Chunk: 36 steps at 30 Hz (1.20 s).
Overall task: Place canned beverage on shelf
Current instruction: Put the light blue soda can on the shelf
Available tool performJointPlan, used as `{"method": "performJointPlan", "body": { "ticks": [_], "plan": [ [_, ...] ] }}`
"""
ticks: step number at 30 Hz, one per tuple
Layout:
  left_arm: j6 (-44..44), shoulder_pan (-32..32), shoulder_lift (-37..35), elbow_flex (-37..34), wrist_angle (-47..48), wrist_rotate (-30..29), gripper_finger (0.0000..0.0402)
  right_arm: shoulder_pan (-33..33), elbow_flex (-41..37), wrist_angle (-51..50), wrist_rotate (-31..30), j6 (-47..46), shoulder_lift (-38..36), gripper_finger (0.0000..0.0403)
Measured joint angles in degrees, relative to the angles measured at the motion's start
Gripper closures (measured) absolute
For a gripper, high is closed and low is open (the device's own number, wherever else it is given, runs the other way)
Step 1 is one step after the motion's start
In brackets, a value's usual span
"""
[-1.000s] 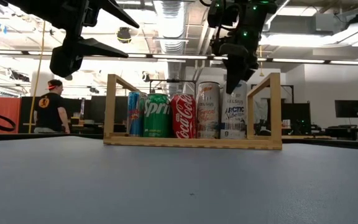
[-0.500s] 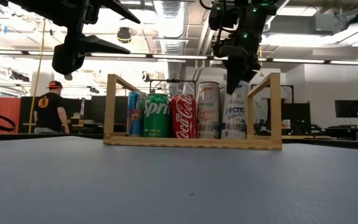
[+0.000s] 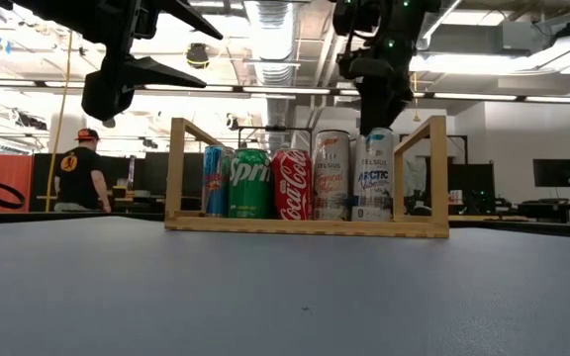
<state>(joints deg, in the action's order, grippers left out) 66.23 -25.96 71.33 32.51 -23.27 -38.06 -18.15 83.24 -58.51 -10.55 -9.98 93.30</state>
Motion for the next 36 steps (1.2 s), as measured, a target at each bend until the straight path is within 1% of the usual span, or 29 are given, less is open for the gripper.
{"method": "performJointPlan", "body": {
  "ticks": [5,11,15,18,20,22,24,26,27,29,31,33,36],
  "plan": [
    [0.0,0.0,0.0,0.0,0.0,0.0,0.0184,0.0,2.9,-3.9,-0.1,1.1,0.0,0.008],
    [-1.4,0.4,0.0,0.0,-0.6,0.7,0.0184,0.0,9.0,-9.8,-0.2,3.4,0.0,0.008],
    [-5.0,1.6,0.0,0.0,-4.8,1.5,0.0184,0.0,15.0,-12.3,-0.3,3.6,0.0,0.008],
    [-11.0,4.6,1.6,2.0,-8.6,1.5,0.0184,0.6,22.3,-18.4,-0.3,4.3,0.0,0.0081],
    [-16.9,7.0,3.7,5.5,-8.6,4.1,0.0184,1.3,27.9,-23.2,-0.3,5.1,0.0,0.0081],
    [-22.3,10.0,7.6,11.1,-9.2,9.2,0.0184,2.2,33.9,-27.6,-0.2,5.3,0.0,0.0081],
    [-28.3,12.4,12.0,17.0,-7.6,14.8,0.0184,3.4,40.2,-31.6,-0.2,5.2,0.0,0.0081],
    [-35.0,14.8,17.3,24.2,-5.3,21.0,0.0184,4.5,44.9,-31.1,-0.1,4.0,-1.3,0.0081],
    [-38.2,15.8,19.5,27.3,-3.4,22.6,0.0184,5.2,46.4,-31.2,0.2,2.8,-2.7,0.0081],
    [-43.7,17.6,23.8,33.5,-0.6,23.8,0.0184,7.0,49.7,-31.4,-0.3,1.3,-5.1,0.0081],
    [-47.9,19.0,27.6,37.6,1.2,24.3,0.0187,8.3,51.5,-31.3,-1.7,-0.4,-8.4,0.0081],
    [-50.0,20.4,31.2,40.9,1.2,25.5,0.0192,10.2,51.5,-31.2,-2.7,-1.9,-12.2,0.0083],
    [-50.6,22.3,34.9,43.3,3.3,26.4,0.0211,13.8,51.6,-31.4,-3.1,-5.5,-16.9,0.0087]
  ]
}}
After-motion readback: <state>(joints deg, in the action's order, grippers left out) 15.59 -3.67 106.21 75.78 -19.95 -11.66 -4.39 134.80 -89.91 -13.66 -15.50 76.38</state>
